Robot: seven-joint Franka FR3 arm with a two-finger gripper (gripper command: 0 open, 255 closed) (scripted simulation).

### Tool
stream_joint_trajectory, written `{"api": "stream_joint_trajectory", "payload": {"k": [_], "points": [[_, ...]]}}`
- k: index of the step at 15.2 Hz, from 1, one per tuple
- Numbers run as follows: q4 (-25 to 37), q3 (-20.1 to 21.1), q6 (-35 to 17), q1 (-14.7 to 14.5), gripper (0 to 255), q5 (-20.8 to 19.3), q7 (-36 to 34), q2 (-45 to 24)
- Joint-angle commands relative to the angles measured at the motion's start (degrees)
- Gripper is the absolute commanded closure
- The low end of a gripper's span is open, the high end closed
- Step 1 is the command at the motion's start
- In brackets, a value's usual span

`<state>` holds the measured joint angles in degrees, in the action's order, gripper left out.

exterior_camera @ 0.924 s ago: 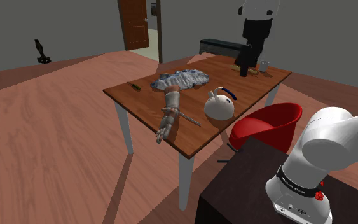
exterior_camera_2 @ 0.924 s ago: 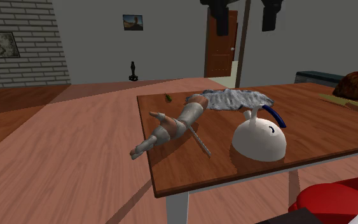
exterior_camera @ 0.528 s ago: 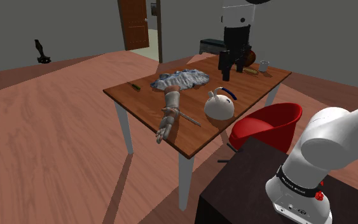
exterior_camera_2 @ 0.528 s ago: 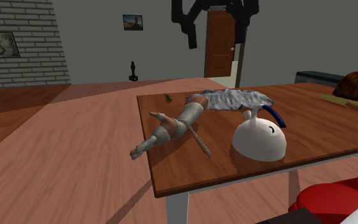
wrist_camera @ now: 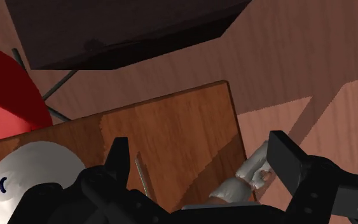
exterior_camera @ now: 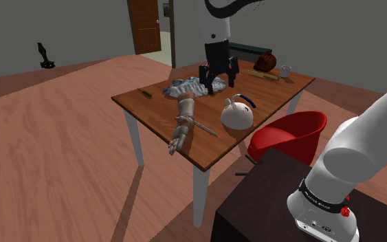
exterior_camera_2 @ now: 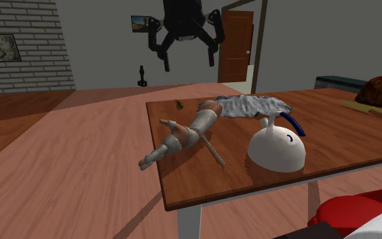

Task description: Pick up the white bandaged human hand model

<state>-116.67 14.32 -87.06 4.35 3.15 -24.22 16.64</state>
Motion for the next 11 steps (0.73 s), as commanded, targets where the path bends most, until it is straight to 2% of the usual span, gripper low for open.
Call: {"api": "stream_joint_trajectory", "payload": {"k": [1, 6, 11], "points": [[2.9, 1.0, -0.6, 0.5, 0, 0.3, -4.6, -5.2], [13.0, 2.2, -0.2, 0.7, 0, 0.2, -15.1, -18.9], [24.7, 1.5, 1.3, -0.1, 0, 0.3, -24.3, -32.6]]}}
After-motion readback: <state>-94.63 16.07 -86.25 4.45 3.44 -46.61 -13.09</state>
